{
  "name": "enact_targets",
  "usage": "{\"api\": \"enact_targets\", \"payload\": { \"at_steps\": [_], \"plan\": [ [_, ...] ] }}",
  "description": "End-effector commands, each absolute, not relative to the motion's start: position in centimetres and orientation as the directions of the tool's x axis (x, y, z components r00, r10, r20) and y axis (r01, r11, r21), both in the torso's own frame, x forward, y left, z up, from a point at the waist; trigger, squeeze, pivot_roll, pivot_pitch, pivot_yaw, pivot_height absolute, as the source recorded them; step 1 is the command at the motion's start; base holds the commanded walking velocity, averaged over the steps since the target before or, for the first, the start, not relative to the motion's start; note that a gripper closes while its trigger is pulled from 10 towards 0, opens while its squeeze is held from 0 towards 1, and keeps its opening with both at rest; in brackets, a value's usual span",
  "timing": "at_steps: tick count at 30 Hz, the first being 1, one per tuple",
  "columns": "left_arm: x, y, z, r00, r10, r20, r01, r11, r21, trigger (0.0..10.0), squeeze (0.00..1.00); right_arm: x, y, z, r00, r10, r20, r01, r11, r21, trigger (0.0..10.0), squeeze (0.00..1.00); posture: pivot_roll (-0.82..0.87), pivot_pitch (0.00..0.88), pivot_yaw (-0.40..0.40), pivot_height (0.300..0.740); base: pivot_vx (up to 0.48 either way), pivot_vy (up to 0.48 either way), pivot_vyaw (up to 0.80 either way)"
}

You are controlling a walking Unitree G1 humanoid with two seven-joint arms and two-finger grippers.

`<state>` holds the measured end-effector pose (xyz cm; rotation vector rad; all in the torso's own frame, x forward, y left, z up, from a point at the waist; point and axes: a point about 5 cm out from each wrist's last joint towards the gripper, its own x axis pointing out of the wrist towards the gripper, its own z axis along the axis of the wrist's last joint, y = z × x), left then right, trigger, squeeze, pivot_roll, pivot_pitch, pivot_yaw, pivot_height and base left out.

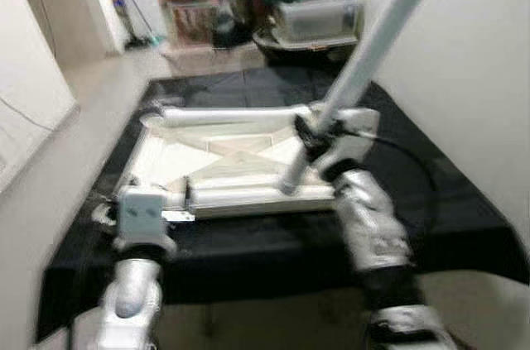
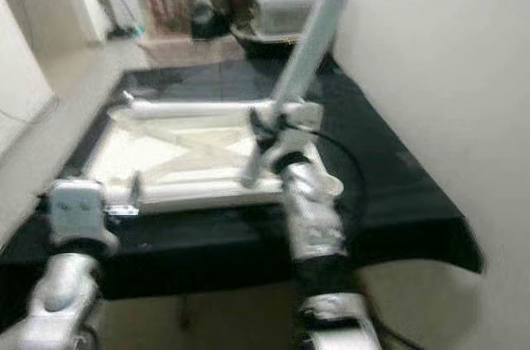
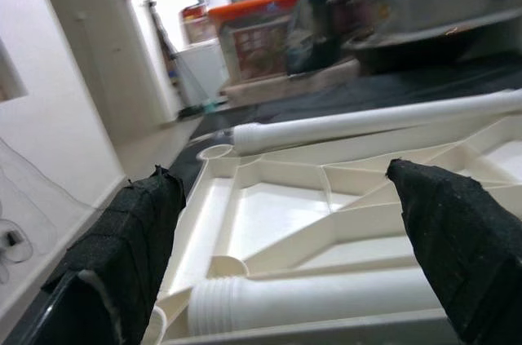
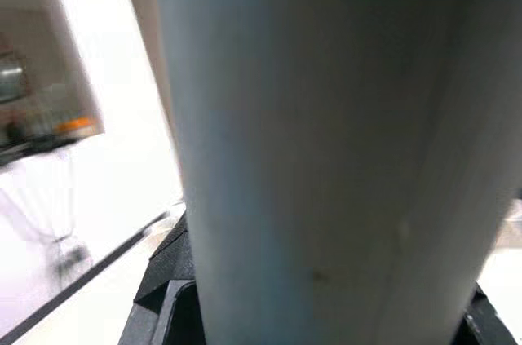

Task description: Building children table

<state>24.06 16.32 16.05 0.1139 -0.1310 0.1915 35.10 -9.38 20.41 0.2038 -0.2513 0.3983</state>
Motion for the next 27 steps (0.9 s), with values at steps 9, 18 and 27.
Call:
{"api": "enact_targets", "payload": {
  "at_steps": [9,18,27],
  "plan": [
    [24.21,15.9,15.59,0.979,0.169,0.114,-0.18,0.979,0.1,10.0,0.0,35.3,-10.35,21.12,0.897,0.325,0.3,-0.38,0.913,0.15,10.0,0.0,-0.01,0.0,0.023,0.74,0.336,-0.339,0.0],
    [24.47,15.97,15.39,0.976,0.198,0.091,-0.204,0.978,0.055,10.0,0.0,35.58,-10.59,21.24,0.897,0.319,0.307,-0.377,0.914,0.151,10.0,0.0,-0.02,0.0,0.025,0.74,0.035,-0.04,0.0],
    [24.36,15.66,15.32,0.976,0.199,0.089,-0.204,0.977,0.056,10.0,0.0,35.81,-10.7,21.27,0.894,0.33,0.302,-0.386,0.911,0.146,10.0,0.0,-0.04,0.0,0.023,0.74,0.0,0.0,0.0]
  ]
}}
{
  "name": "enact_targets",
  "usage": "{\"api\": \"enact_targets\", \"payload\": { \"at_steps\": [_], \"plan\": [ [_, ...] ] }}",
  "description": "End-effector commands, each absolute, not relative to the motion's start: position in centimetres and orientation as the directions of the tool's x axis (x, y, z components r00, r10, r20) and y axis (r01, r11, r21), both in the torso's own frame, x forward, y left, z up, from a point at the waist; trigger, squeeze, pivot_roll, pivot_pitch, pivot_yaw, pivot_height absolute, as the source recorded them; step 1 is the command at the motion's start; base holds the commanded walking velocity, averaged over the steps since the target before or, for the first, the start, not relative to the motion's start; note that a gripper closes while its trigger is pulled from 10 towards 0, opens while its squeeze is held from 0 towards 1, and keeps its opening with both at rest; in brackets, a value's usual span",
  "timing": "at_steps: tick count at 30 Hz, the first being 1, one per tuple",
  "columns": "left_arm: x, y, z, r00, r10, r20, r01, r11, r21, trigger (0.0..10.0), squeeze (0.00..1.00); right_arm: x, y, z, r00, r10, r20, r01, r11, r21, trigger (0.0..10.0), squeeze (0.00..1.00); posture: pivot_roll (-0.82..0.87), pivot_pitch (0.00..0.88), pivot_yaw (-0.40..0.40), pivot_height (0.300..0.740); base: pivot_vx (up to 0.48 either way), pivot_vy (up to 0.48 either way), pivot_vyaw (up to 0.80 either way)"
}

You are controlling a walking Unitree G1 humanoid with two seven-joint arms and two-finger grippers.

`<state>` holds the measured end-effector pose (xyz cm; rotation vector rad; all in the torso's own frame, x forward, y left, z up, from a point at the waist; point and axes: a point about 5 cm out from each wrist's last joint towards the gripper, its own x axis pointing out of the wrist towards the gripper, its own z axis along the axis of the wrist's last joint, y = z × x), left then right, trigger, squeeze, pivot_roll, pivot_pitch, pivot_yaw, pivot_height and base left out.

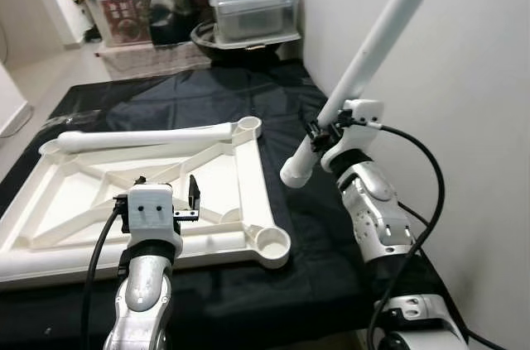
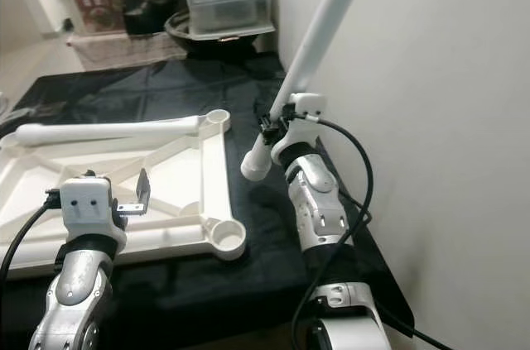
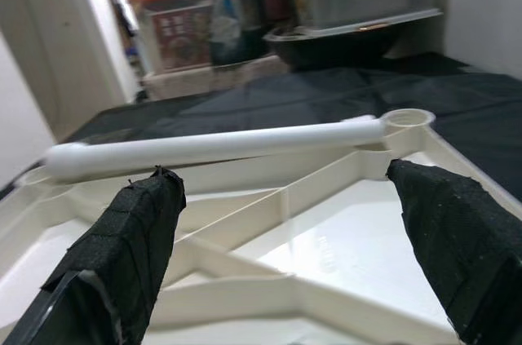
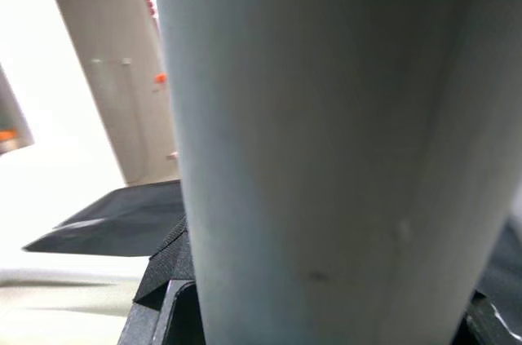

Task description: Building children table

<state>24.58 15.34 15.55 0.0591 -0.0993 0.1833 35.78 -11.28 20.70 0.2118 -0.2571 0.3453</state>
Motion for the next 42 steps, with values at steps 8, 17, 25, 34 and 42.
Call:
{"api": "enact_targets", "payload": {
  "at_steps": [8,17,25,34,42],
  "plan": [
    [23.7,14.9,14.8,0.99,0.12,0.078,-0.124,0.991,0.051,10.0,0.0,36.3,-11.0,22.2,0.855,0.403,0.325,-0.466,0.874,0.141,10.0,0.0,-0.04,0.0,0.039,0.74,0.0,0.0,0.0],
    [21.0,13.5,13.1,0.996,-0.083,0.02,0.082,0.995,0.063,10.0,0.0,37.6,-12.1,24.5,0.736,0.587,0.337,-0.646,0.758,0.09,10.0,0.0,-0.01,0.0,0.042,0.74,0.0,0.0,0.0],
    [19.0,12.7,13.0,0.987,-0.157,0.021,0.154,0.982,0.105,10.0,0.0,37.8,-10.5,25.9,0.475,0.823,0.313,-0.873,0.484,0.052,10.0,0.0,0.05,0.0,0.027,0.74,0.0,0.0,0.0],
    [17.2,11.8,13.4,0.977,-0.214,0.01,0.213,0.973,0.093,10.0,0.0,36.2,-9.7,25.0,0.077,0.987,0.143,-0.996,0.083,-0.034,10.0,0.0,0.09,0.004,0.026,0.74,0.0,0.0,0.0],
    [15.2,11.7,13.3,0.969,-0.247,-0.03,0.249,0.965,0.084,10.0,0.0,35.5,-9.2,23.2,-0.102,0.995,0.015,-0.994,-0.101,-0.049,10.0,0.0,0.12,0.061,0.02,0.74,0.0,0.0,0.0]
  ]
}}
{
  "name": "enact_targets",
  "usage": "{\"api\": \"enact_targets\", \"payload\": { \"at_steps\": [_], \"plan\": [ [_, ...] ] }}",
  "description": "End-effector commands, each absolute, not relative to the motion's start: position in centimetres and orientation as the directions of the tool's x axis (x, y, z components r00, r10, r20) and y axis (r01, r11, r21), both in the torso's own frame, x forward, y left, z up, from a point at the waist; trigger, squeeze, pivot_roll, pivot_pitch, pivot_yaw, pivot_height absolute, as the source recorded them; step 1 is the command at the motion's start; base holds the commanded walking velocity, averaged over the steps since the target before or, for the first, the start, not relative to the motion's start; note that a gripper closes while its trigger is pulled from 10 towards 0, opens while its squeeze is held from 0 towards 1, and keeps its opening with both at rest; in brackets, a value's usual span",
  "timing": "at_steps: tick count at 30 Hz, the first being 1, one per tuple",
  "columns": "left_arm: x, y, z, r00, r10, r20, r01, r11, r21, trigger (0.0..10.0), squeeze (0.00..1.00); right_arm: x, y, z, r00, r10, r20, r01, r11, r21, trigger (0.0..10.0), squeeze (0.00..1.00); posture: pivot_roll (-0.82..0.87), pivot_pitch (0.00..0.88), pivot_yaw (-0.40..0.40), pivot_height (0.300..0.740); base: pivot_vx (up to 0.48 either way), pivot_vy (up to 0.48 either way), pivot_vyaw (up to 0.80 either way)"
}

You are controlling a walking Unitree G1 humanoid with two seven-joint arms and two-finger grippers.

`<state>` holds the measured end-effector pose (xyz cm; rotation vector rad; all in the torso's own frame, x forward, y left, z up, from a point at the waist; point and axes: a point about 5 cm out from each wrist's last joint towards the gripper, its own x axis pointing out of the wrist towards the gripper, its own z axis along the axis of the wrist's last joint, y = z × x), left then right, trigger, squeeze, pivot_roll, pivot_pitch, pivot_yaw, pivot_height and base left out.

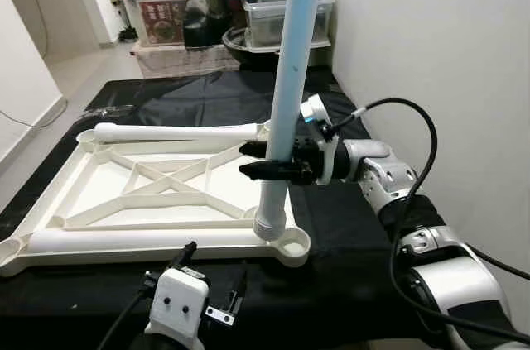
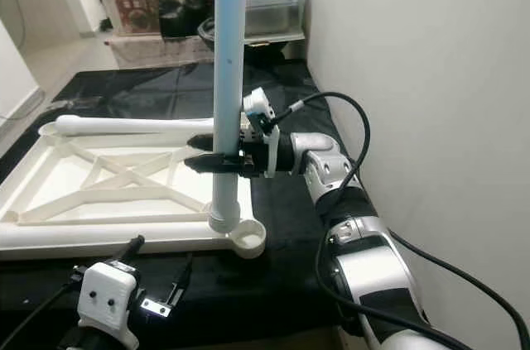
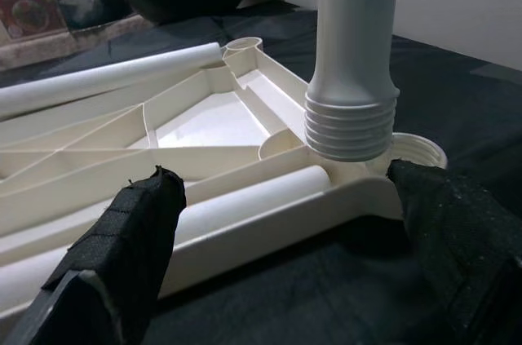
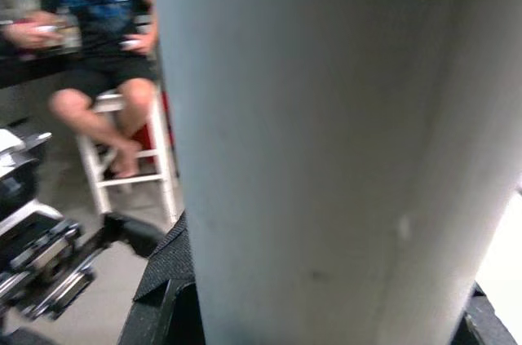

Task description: Building children table

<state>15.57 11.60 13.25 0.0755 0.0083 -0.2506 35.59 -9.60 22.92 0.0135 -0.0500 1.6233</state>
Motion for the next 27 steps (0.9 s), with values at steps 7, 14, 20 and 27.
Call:
{"api": "enact_targets", "payload": {
  "at_steps": [7,14,20,27],
  "plan": [
    [13.9,11.6,13.7,0.966,-0.25,-0.06,0.254,0.964,0.081,10.0,0.0,35.6,-9.6,22.9,-0.148,0.989,-0.021,-0.988,-0.149,-0.038,10.0,0.0,0.14,0.102,0.033,0.74,0.0,0.0,0.0],
    [13.3,11.1,14.5,0.96,-0.274,-0.057,0.278,0.958,0.075,10.0,0.0,36.0,-10.6,23.3,-0.118,0.992,-0.043,-0.991,-0.12,-0.059,10.0,0.0,0.16,0.159,0.058,0.74,0.0,0.0,0.0],
    [13.1,10.6,14.9,0.953,-0.297,-0.057,0.301,0.951,0.066,10.0,0.0,36.3,-11.5,23.7,-0.087,0.993,-0.076,-0.993,-0.093,-0.077,10.0,0.0,0.16,0.181,0.057,0.74,0.0,0.0,0.0],
    [12.8,10.7,14.7,0.953,-0.291,-0.079,0.296,0.953,0.065,10.0,0.0,35.8,-11.3,24.5,-0.14,0.988,-0.068,-0.987,-0.145,-0.076,10.0,0.0,0.14,0.193,0.06,0.74,0.0,0.0,0.0]
  ]
}}
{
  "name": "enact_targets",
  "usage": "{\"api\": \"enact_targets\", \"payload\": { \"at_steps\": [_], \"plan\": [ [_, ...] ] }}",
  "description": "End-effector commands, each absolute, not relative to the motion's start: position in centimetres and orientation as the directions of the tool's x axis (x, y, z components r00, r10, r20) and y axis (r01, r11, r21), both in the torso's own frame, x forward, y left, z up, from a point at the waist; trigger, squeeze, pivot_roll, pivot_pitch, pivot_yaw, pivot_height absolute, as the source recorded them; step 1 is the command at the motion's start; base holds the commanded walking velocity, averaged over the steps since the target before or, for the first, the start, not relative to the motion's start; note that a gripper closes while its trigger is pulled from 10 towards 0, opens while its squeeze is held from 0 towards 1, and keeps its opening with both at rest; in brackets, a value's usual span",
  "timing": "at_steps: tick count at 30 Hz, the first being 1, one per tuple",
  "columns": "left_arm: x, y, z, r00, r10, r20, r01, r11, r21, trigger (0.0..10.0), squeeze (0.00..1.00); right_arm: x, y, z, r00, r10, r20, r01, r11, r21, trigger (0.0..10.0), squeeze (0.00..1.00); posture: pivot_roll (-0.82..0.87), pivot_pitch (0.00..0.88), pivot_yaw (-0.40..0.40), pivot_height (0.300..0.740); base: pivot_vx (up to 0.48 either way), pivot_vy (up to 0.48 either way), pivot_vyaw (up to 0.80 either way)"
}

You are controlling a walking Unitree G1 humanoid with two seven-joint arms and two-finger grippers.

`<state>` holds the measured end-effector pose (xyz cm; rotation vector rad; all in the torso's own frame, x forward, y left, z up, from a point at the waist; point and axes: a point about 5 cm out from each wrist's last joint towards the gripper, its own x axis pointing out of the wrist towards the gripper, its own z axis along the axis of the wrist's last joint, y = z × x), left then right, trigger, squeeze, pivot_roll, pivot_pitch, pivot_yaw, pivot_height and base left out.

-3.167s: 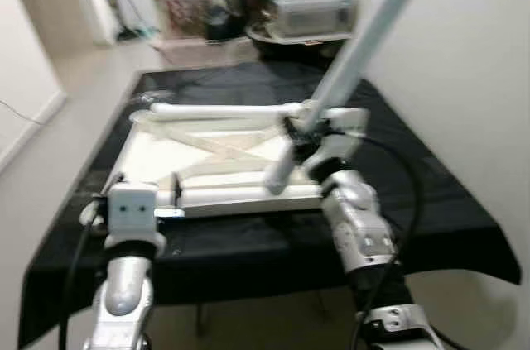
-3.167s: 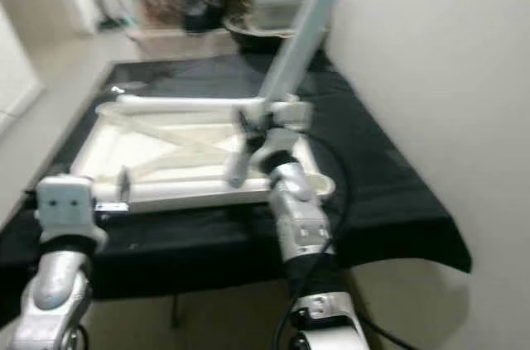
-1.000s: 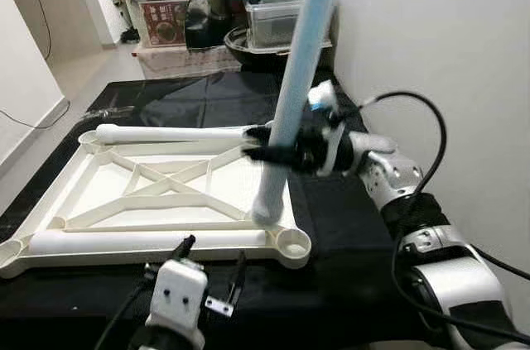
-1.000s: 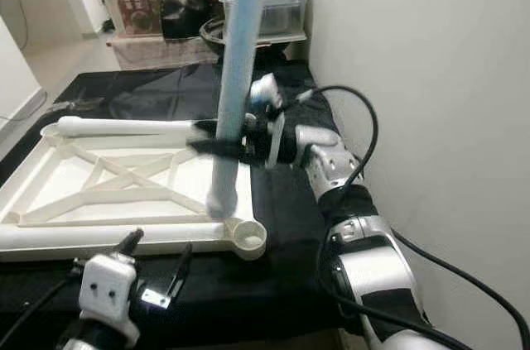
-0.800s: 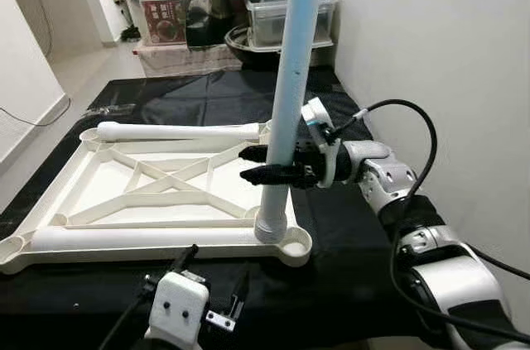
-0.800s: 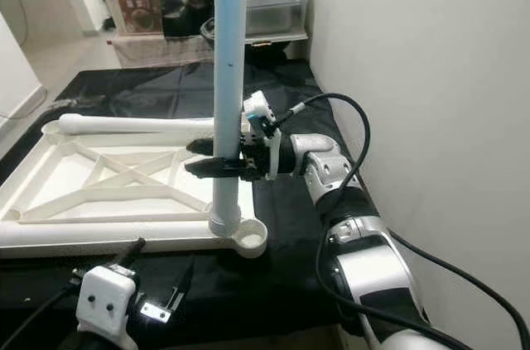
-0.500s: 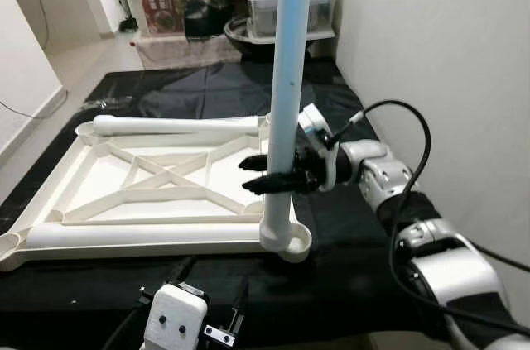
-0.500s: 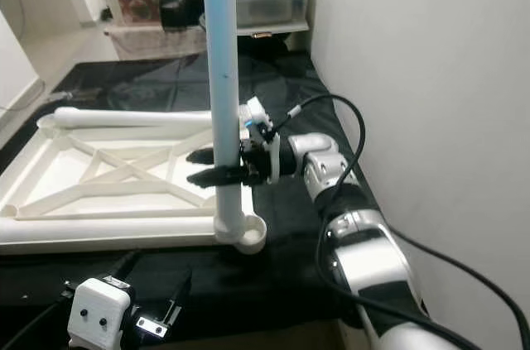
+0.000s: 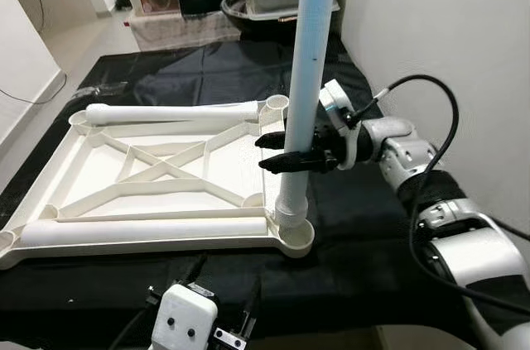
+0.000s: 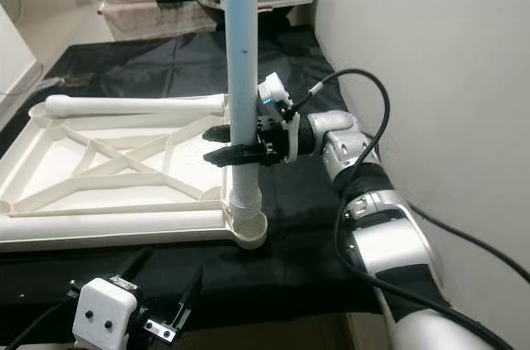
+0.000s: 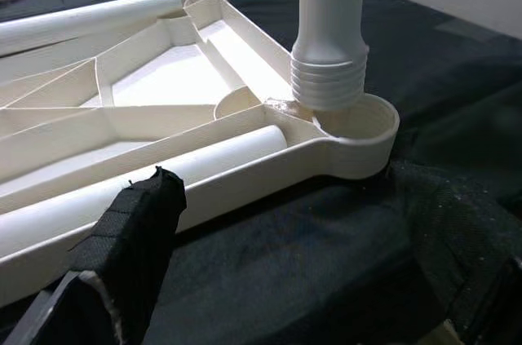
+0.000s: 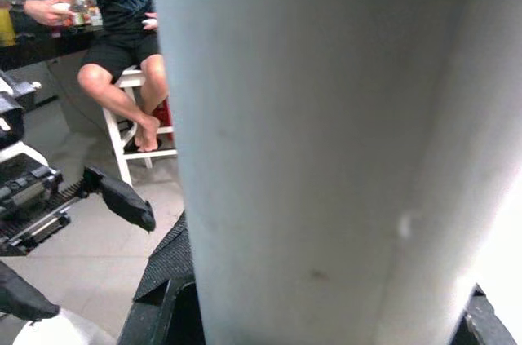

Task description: Building children table

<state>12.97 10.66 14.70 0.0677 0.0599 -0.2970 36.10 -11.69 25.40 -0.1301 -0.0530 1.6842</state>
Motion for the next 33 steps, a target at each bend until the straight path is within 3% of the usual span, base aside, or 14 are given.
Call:
{"api": "enact_targets", "payload": {
  "at_steps": [1,15,33],
  "plan": [
    [12.9,10.7,14.6,0.953,-0.29,-0.082,0.296,0.953,0.065,10.0,0.0,35.5,-11.1,24.5,-0.16,0.985,-0.065,-0.983,-0.165,-0.079,10.0,0.0,0.15,0.186,0.059,0.74,0.0,0.0,0.0],
    [13.6,11.0,14.3,0.956,-0.283,-0.083,0.289,0.954,0.08,10.0,0.0,34.3,-10.2,24.6,-0.256,0.966,-0.035,-0.961,-0.258,-0.1,10.0,0.0,0.14,0.145,0.059,0.74,0.0,0.0,0.0],
    [13.8,10.8,14.2,0.951,-0.298,-0.08,0.305,0.948,0.093,10.0,0.0,34.0,-11.5,23.1,-0.247,0.961,-0.126,-0.966,-0.255,-0.05,10.0,0.0,0.13,0.123,0.06,0.74,0.0,0.0,0.0]
  ]
}}
